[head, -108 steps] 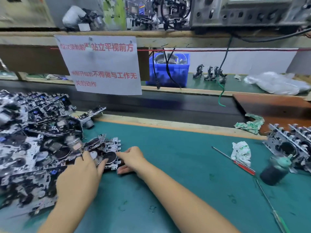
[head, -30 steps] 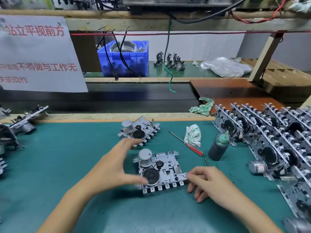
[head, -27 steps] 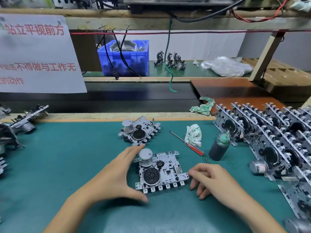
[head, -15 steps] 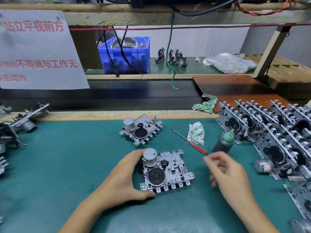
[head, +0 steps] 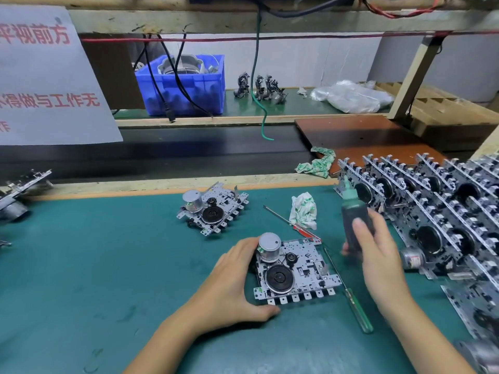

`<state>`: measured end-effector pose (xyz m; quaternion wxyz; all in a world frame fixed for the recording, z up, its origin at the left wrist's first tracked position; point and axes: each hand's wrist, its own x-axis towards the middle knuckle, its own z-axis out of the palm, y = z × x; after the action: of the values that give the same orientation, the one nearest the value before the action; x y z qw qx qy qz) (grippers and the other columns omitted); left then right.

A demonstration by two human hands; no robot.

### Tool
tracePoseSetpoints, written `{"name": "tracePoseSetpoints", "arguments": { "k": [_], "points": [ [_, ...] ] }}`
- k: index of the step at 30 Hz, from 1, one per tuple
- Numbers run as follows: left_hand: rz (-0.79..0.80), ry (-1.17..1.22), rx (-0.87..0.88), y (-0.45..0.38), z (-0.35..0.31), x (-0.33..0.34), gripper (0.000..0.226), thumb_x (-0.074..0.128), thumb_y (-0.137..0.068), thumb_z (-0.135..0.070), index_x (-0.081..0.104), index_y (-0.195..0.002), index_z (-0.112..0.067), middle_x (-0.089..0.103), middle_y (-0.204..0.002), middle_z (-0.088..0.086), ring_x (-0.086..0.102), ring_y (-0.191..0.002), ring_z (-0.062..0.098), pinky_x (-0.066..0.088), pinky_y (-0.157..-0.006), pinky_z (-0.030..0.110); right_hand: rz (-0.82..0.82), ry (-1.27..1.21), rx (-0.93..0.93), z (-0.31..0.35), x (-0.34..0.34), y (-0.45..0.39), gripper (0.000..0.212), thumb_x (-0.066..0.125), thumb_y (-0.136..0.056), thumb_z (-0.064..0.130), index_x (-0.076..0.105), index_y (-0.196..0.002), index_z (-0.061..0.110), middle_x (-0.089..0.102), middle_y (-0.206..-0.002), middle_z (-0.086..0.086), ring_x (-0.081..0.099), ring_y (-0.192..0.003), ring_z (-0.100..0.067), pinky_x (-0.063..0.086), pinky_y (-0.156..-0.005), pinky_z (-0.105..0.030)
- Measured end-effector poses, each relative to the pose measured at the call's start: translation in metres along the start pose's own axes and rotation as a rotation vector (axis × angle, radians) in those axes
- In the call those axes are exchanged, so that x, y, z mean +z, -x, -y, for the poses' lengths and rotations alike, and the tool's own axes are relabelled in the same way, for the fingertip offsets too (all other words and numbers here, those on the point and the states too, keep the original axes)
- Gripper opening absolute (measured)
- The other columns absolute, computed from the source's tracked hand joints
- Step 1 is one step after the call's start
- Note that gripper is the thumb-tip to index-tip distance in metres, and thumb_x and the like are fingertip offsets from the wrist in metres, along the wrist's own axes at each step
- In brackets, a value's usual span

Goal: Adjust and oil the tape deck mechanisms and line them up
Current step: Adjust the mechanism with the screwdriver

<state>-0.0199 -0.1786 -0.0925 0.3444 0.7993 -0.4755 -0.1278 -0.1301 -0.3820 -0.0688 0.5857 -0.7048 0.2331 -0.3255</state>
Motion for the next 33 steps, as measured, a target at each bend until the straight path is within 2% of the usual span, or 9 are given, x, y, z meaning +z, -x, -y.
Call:
{"name": "tracePoseSetpoints", "arguments": {
  "k": [2, 4, 7, 10, 13, 17, 21, 24, 33],
  "points": [
    [-0.026, -0.018, 0.010, 0.001, 0.001, 0.003, 0.087, 0.070, -0.061, -0.054, 0.021, -0.132, -0.046, 0.033, -0.130, -0.027, 0.032, -0.123, -0.008, 0.028, -0.107, 0.026, -0.002, -0.110, -0.097, 0.015, 0.002, 0.008, 0.022, 0.047, -0.095, 0.026, 0.050, -0.110, 0.042, 0.058, -0.068, -0.002, 0.050, -0.051, -0.010, 0.045, -0.048, -0.022],
    [-0.044, -0.036, 0.027, 0.001, 0.002, 0.004, 0.088, 0.071, -0.061, -0.055, 0.021, -0.133, -0.046, 0.032, -0.130, -0.029, 0.032, -0.122, -0.009, 0.027, -0.107, 0.025, 0.022, -0.265, -0.104, 0.028, 0.011, 0.016, 0.020, 0.058, -0.090, 0.026, 0.057, -0.103, 0.040, 0.060, -0.063, 0.000, 0.049, -0.047, -0.011, 0.043, -0.045, -0.021],
    [-0.037, -0.035, 0.042, 0.003, 0.004, 0.004, 0.093, 0.072, -0.058, -0.063, 0.013, -0.130, -0.056, 0.024, -0.134, -0.037, 0.026, -0.123, -0.016, 0.022, -0.106, 0.014, 0.094, -0.638, 0.054, 0.040, 0.033, 0.026, 0.027, 0.069, -0.070, 0.025, 0.064, -0.095, 0.021, 0.061, -0.065, 0.004, 0.046, -0.046, -0.009, 0.044, -0.044, -0.019],
    [-0.042, -0.031, 0.036, 0.003, 0.005, 0.005, 0.098, 0.070, -0.056, -0.071, 0.008, -0.131, -0.058, 0.019, -0.137, -0.039, 0.021, -0.125, -0.019, 0.019, -0.104, 0.009, 0.007, -0.842, 0.124, 0.038, 0.048, 0.035, 0.017, 0.067, -0.067, 0.032, 0.071, -0.079, 0.020, 0.062, -0.064, 0.005, 0.042, -0.043, -0.004, 0.040, -0.041, -0.014],
    [-0.048, -0.036, 0.039, 0.002, 0.006, 0.007, 0.098, 0.067, -0.057, -0.073, 0.008, -0.133, -0.056, 0.020, -0.137, -0.039, 0.023, -0.127, -0.016, 0.018, -0.106, 0.011, -0.071, -0.726, 0.088, 0.030, 0.054, 0.042, 0.014, 0.070, -0.073, 0.037, 0.070, -0.065, 0.026, 0.058, -0.057, 0.007, 0.042, -0.039, -0.004, 0.034, -0.035, -0.012],
    [-0.052, -0.039, 0.036, 0.001, 0.007, 0.008, 0.100, 0.068, -0.057, -0.071, 0.015, -0.139, -0.046, 0.030, -0.137, -0.029, 0.030, -0.129, -0.005, 0.025, -0.108, 0.022, -0.074, -0.464, 0.066, 0.023, 0.059, 0.043, 0.014, 0.069, -0.062, 0.039, 0.064, -0.060, 0.026, 0.052, -0.050, 0.002, 0.041, -0.034, -0.008, 0.029, -0.033, -0.014],
    [-0.054, -0.030, 0.033, 0.001, 0.006, 0.007, 0.103, 0.070, -0.058, -0.069, 0.025, -0.143, -0.031, 0.036, -0.138, -0.021, 0.035, -0.128, 0.000, 0.030, -0.108, 0.030, -0.114, -0.349, 0.117, 0.013, 0.062, 0.039, 0.024, 0.069, -0.062, 0.045, 0.061, -0.055, 0.023, 0.050, -0.050, 0.006, 0.051, -0.049, -0.009, 0.043, -0.046, -0.020],
    [-0.052, -0.030, 0.033, 0.001, 0.005, 0.007, 0.103, 0.069, -0.058, -0.069, 0.027, -0.143, -0.029, 0.037, -0.137, -0.020, 0.036, -0.128, 0.000, 0.031, -0.107, 0.030, -0.084, -0.233, 0.060, 0.007, 0.061, 0.040, 0.029, 0.063, -0.063, 0.054, 0.060, -0.059, 0.025, 0.049, -0.054, 0.004, 0.049, -0.058, -0.016, 0.043, -0.059, -0.036],
    [-0.058, -0.026, 0.039, 0.001, 0.005, 0.007, 0.099, 0.069, -0.058, -0.068, 0.026, -0.140, -0.035, 0.036, -0.134, -0.024, 0.034, -0.126, -0.005, 0.025, -0.105, 0.017, -0.008, -0.172, 0.027, 0.002, 0.063, 0.041, 0.034, 0.065, -0.067, 0.053, 0.056, -0.062, 0.020, 0.052, -0.056, 0.005, 0.049, -0.060, -0.017, 0.043, -0.063, -0.041]
  ]
}}
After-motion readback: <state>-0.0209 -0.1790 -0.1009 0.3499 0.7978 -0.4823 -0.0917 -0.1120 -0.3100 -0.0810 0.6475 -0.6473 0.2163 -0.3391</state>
